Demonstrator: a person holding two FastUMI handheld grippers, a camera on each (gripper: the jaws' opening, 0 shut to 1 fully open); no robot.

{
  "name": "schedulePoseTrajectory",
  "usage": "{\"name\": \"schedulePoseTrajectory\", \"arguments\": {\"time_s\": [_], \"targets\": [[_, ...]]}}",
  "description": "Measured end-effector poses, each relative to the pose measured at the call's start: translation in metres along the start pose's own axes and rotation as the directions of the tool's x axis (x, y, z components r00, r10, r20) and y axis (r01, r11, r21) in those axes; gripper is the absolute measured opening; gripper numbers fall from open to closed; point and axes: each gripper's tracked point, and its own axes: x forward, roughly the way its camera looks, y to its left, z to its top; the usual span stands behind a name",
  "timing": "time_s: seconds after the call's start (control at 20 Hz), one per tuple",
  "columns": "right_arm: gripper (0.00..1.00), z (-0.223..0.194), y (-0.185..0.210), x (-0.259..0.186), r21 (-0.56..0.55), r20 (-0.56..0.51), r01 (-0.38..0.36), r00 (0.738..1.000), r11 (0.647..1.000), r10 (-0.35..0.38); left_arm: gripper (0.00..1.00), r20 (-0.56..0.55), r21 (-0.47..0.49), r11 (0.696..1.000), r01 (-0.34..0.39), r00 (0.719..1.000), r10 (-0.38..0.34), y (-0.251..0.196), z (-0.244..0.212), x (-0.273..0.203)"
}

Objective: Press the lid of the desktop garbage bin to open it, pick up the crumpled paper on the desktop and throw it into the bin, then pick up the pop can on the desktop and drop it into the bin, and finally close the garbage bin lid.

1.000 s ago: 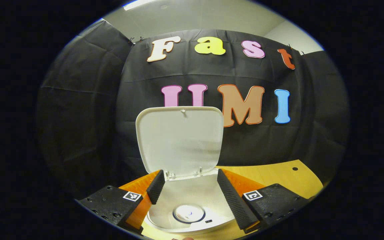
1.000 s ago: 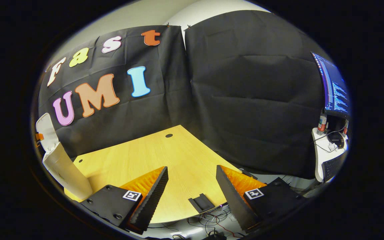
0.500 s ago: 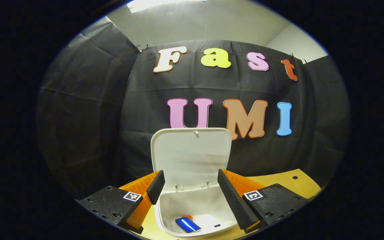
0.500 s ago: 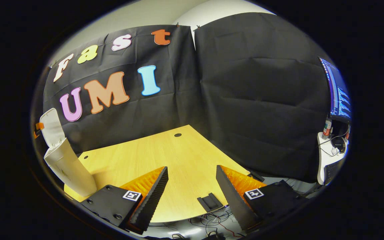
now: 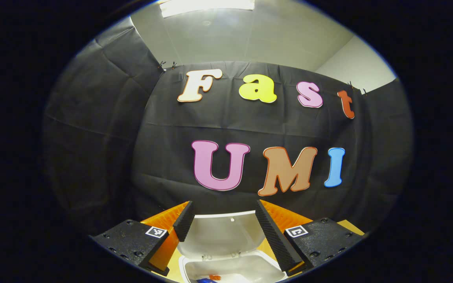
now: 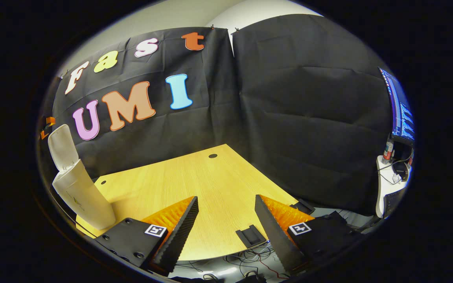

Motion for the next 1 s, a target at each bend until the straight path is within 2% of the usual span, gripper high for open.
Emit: {"name": "schedulePoseTrajectory", "arguments": {"time_s": [0.05, 0.1, 0.35, 0.5, 0.75, 1.0], "targets": [[0.94, 0.0, -0.002, 0.001, 0.004, 0.001, 0.004, 1.0, 1.0, -0.004, 0.92, 0.001, 0.001, 1.0, 0.002, 1.0, -0.002, 0.001, 0.004, 0.009], [0.97, 0.001, -0.004, 0.002, 0.006, 0.002, 0.009, 1.0, 1.0, -0.009, 0.92, -0.012, 0.006, 1.0, -0.002, 1.0, 0.002, 0.002, 0.003, 0.017], [0.97, 0.003, -0.008, 0.004, 0.011, 0.0, 0.021, 1.0, 1.0, -0.021, 0.92, -0.106, 0.036, 0.999, -0.021, 0.994, 0.024, 0.014, -0.019, 0.049], [0.96, 0.002, -0.008, 0.005, 0.003, -0.007, 0.025, 1.0, 1.0, -0.024, 0.93, -0.19, -0.002, 0.999, -0.032, 0.981, 0.032, 0.019, -0.048, 0.05], [0.97, -0.002, -0.001, 0.01, 0.015, -0.02, 0.001, 1.0, 1.0, -0.001, 0.95, -0.154, 0.068, 0.997, -0.02, 0.988, 0.03, 0.01, -0.048, 0.035], [0.96, -0.004, 0.005, 0.015, 0.008, -0.026, -0.018, 1.0, 1.0, 0.018, 0.94, -0.121, 0.075, 0.997, -0.034, 0.992, 0.043, 0.002, -0.052, 0.004]]}}
